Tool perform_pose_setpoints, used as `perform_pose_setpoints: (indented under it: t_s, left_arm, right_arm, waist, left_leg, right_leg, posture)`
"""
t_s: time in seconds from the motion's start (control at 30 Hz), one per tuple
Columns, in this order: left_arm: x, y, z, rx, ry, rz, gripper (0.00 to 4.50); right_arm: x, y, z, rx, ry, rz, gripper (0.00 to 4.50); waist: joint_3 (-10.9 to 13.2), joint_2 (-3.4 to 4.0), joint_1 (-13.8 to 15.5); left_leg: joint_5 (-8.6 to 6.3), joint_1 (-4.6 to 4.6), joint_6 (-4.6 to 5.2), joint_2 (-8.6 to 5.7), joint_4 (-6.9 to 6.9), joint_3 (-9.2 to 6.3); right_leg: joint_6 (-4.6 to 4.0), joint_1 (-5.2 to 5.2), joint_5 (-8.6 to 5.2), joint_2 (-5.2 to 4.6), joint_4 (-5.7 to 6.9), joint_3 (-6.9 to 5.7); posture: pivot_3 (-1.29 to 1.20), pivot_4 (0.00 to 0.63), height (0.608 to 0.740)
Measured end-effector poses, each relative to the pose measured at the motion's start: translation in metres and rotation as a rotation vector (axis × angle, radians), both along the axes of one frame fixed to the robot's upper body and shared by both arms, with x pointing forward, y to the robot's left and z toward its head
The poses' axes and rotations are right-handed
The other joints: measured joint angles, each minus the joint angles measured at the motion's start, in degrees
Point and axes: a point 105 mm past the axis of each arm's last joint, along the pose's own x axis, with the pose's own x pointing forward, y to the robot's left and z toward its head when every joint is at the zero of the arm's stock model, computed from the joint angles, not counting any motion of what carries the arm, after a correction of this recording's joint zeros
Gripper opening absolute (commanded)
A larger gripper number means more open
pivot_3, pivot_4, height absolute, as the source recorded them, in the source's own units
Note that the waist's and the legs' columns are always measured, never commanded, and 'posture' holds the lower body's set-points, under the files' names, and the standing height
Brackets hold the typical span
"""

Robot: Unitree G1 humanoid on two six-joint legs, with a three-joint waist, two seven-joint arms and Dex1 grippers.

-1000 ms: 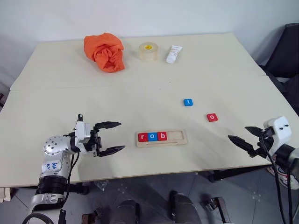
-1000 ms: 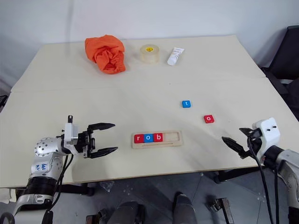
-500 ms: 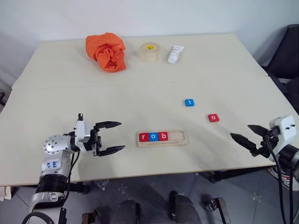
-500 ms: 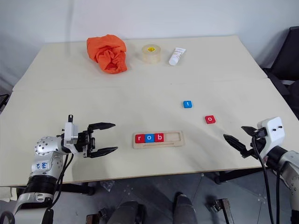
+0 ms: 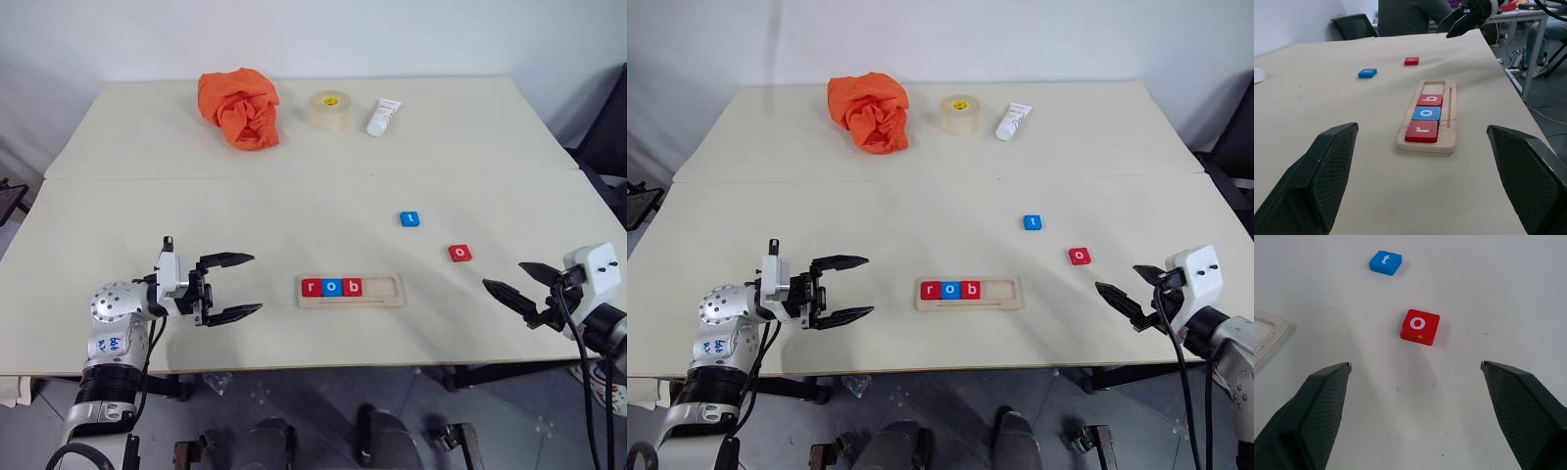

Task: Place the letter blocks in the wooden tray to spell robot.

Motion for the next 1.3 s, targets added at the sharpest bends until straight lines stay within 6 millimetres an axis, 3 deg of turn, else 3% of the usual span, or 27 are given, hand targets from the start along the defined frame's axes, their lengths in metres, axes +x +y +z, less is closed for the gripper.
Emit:
perform_pose_setpoints:
  t_s: [0.53, 0.7, 1.0, 1.3]
  left_arm:
    - [0.0, 0.0, 0.0, -0.001, 0.002, 0.005, 4.5]
    - [0.0, 0.0, -0.001, -0.005, 0.003, 0.014, 4.5]
    - [-0.007, 0.0, -0.004, -0.008, 0.001, 0.035, 4.5]
    - [-0.014, 0.0, -0.008, -0.012, 0.016, 0.062, 4.5]
  right_arm:
    - [-0.015, -0.003, -0.011, -0.01, 0.044, -0.021, 4.44]
    - [0.008, -0.002, 0.0, 0.008, 0.009, -0.058, 4.44]
    - [0.058, 0.018, -0.014, 0.071, 0.094, -0.08, 4.44]
    - [0.076, 0.031, -0.024, 0.083, 0.098, -0.085, 4.44]
  waist:
    - [0.02, 0.03, 0.64]
    - [0.02, 0.03, 0.3]
    - [0.02, 0.05, 0.39]
    - [0.02, 0.05, 0.42]
  left_leg:
    - [-0.02, 0.26, -0.16, 0.27, 0.07, 0.45]
    - [-0.04, 0.32, -0.18, 0.43, 0.07, 0.81]
    - [-0.1, 0.15, -0.18, 0.49, 0.04, 1.37]
    - [-0.17, 0.07, -0.15, 0.48, 0.05, 1.5]
  right_leg:
    - [0.04, 0.1, 0.0, 0.27, -0.29, 0.33]
    - [0.06, -0.07, 0.01, 0.36, -0.23, 0.58]
    - [0.05, -0.55, 0.02, 0.4, -0.12, 0.81]
    - [0.06, -0.56, 0.02, 0.42, -0.18, 0.79]
  posture:
    - [0.0, 0.15, 0.74]
    - [0.0, 0.15, 0.74]
    - [0.0, 0.15, 0.74]
    - [0.0, 0.15, 0.74]
